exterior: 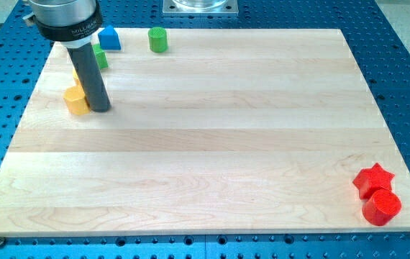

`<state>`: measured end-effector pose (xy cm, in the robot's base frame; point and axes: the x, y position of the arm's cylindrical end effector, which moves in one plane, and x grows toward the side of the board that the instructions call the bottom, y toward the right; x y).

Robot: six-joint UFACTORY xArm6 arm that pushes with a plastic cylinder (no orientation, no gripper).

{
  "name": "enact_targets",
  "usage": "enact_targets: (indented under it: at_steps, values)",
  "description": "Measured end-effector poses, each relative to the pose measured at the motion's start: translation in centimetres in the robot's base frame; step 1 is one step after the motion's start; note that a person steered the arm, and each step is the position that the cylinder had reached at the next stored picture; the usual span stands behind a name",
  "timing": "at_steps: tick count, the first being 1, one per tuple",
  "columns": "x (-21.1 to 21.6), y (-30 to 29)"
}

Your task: Move your arm towards the center right of the board

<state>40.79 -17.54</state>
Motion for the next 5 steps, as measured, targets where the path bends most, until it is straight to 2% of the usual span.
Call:
enact_targets:
  at_steps: [1, 2, 3, 4, 5]
  values:
    - [0.0, 0.0]
    - [0.3, 4.7]
    - [-0.1, 13.3]
    - [0.3, 25.2]
    - [2.8, 36.5]
